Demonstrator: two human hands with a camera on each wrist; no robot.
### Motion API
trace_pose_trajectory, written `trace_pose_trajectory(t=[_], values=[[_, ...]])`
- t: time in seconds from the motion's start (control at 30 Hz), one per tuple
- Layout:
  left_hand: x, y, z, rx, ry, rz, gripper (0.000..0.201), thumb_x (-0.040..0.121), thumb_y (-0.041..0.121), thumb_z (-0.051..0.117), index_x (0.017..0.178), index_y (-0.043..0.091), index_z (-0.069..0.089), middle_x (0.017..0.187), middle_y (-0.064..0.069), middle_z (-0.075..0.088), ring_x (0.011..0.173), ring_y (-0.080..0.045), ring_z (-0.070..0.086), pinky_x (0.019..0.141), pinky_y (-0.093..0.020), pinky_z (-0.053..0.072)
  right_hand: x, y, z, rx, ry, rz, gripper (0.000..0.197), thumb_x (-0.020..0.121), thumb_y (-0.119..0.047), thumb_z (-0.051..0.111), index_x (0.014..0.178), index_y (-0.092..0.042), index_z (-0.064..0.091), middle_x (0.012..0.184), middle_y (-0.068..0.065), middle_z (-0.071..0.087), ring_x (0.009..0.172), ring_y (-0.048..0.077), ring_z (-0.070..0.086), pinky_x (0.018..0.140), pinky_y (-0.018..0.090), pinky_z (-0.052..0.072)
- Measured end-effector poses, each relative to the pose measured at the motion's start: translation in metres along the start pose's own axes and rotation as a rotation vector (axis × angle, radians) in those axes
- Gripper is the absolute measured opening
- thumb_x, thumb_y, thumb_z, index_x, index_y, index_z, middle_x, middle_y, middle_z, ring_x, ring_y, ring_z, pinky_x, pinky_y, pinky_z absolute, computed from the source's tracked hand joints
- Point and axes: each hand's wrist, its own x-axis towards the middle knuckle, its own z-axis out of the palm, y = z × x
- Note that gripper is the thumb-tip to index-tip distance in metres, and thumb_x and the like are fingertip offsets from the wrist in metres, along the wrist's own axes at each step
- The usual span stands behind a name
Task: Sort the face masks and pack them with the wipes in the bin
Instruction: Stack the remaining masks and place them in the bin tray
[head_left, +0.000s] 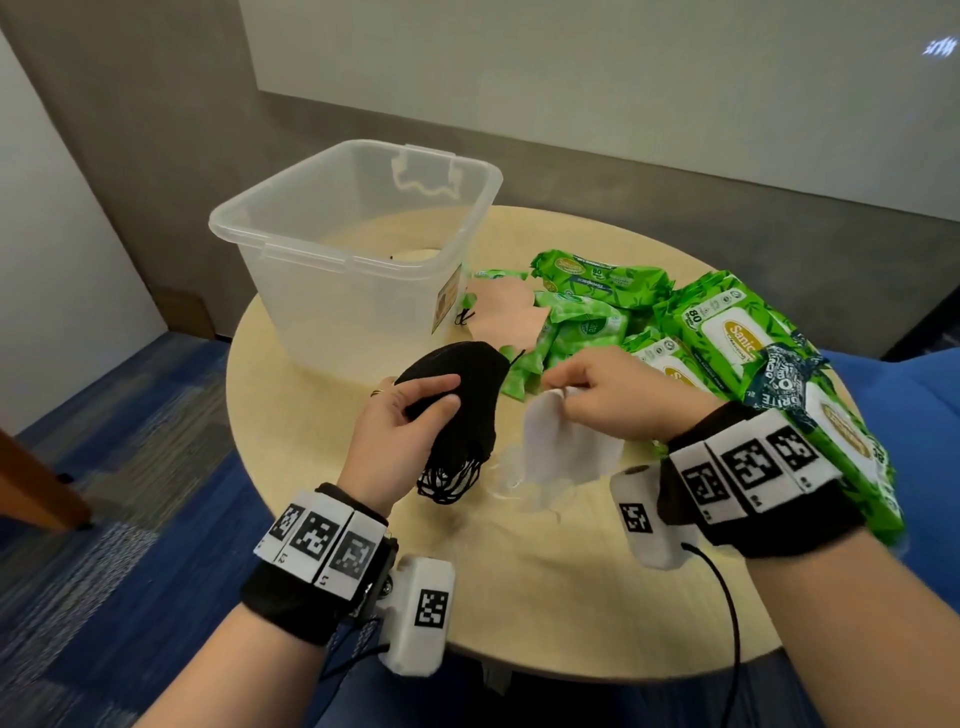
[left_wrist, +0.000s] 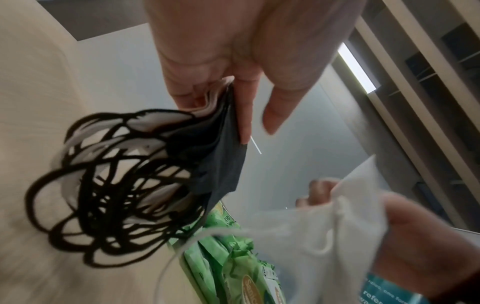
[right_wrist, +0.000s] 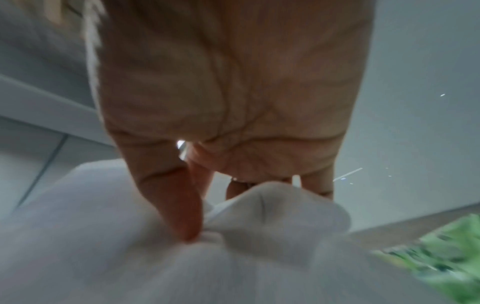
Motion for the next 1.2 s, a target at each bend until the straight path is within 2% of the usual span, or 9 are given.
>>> trace_pose_trajectory(t=[0.07, 0.17, 0.27, 0.4, 0.53, 0.63, 0.9, 1.03, 1.2], values=[[-0.007, 0.009, 0.004, -0.048, -0.033, 0.023, 0.024, 0.079, 0.046, 0.058, 0.092, 0.032, 0.072, 0.105, 0.007, 0.066, 0.113, -0.011, 0.054, 0.102, -0.034, 0.039, -0.006, -0.015, -0.007, 0.014, -0.014, -0.088, 0.042, 0.080, 0.001, 0.044, 0.055, -0.031, 0.054, 0.059, -0.011, 0.052, 0.066, 0.005, 0.047, 0.059, 0.020, 0.035], [-0.014, 0.019, 0.010, -0.152, -0.179, 0.039, 0.055, 0.067, 0.064, 0.047, 0.087, 0.021, 0.075, 0.095, -0.001, 0.070, 0.097, -0.014, 0.062, 0.083, -0.030, 0.046, -0.011, -0.024, -0.005, 0.003, 0.010, -0.218, 0.030, 0.076, -0.001, 0.050, 0.080, -0.030, 0.059, 0.070, -0.007, 0.055, 0.069, 0.005, 0.048, 0.060, 0.017, 0.036], [-0.022, 0.025, 0.015, -0.233, -0.288, 0.075, 0.033, 0.074, 0.039, 0.063, 0.089, 0.012, 0.073, 0.084, -0.004, 0.072, 0.080, -0.014, 0.066, 0.069, -0.024, 0.051, -0.009, -0.021, 0.000, 0.090, 0.181, -0.333, 0.031, 0.072, -0.001, 0.057, 0.094, -0.023, 0.061, 0.066, -0.006, 0.050, 0.064, 0.007, 0.046, 0.059, 0.022, 0.036], [-0.025, 0.025, 0.020, -0.312, -0.248, 0.082, 0.013, 0.080, -0.004, 0.066, 0.092, -0.001, 0.067, 0.080, -0.006, 0.072, 0.075, -0.014, 0.067, 0.066, -0.021, 0.053, -0.009, -0.010, 0.008, 0.119, 0.329, -0.455, 0.036, 0.066, -0.005, 0.055, 0.096, -0.020, 0.067, 0.091, 0.004, 0.061, 0.087, 0.018, 0.057, 0.078, 0.027, 0.043], [-0.026, 0.026, 0.024, -0.247, -0.205, 0.150, 0.014, 0.082, -0.007, 0.061, 0.077, 0.004, 0.067, 0.060, 0.006, 0.064, 0.058, -0.005, 0.057, 0.054, -0.015, 0.045, -0.013, -0.005, 0.016, 0.030, 0.523, -0.489, 0.022, 0.066, -0.011, 0.063, 0.084, -0.019, 0.073, 0.094, 0.000, 0.049, 0.084, 0.023, 0.053, 0.077, 0.033, 0.043], [-0.026, 0.028, 0.024, -0.261, -0.189, 0.190, 0.022, 0.067, -0.003, 0.072, 0.085, 0.010, 0.069, 0.067, 0.007, 0.070, 0.065, -0.002, 0.063, 0.059, -0.015, 0.049, -0.015, -0.003, 0.020, -0.044, 0.669, -0.523, 0.014, 0.061, -0.008, 0.065, 0.069, -0.018, 0.071, 0.084, -0.003, 0.046, 0.077, 0.021, 0.050, 0.067, 0.043, 0.043], [-0.028, 0.026, 0.026, -0.211, -0.117, 0.371, 0.060, 0.061, -0.008, 0.071, 0.113, 0.018, 0.058, 0.101, 0.010, 0.070, 0.098, -0.005, 0.064, 0.080, -0.015, 0.048, -0.024, -0.003, 0.028, -0.055, 0.645, -0.532, 0.019, 0.057, 0.001, 0.064, 0.068, -0.013, 0.063, 0.067, 0.000, 0.061, 0.067, 0.004, 0.042, 0.059, 0.022, 0.025], [-0.028, 0.027, 0.024, -0.146, -0.150, 0.406, 0.048, 0.063, -0.006, 0.065, 0.101, 0.024, 0.066, 0.095, 0.015, 0.071, 0.091, -0.001, 0.064, 0.077, -0.013, 0.047, -0.027, -0.003, 0.028, -0.026, 0.642, -0.537, 0.018, 0.057, 0.004, 0.063, 0.068, -0.011, 0.063, 0.067, 0.004, 0.066, 0.064, 0.011, 0.047, 0.062, 0.015, 0.030], [-0.026, 0.026, 0.023, -0.129, -0.170, 0.284, 0.039, 0.061, 0.003, 0.063, 0.093, 0.024, 0.069, 0.089, 0.018, 0.072, 0.089, 0.002, 0.065, 0.074, -0.012, 0.048, -0.030, -0.001, 0.028, 0.086, 0.603, -0.497, 0.017, 0.061, 0.003, 0.059, 0.071, -0.010, 0.063, 0.079, 0.007, 0.072, 0.073, 0.026, 0.067, 0.062, 0.036, 0.049]])
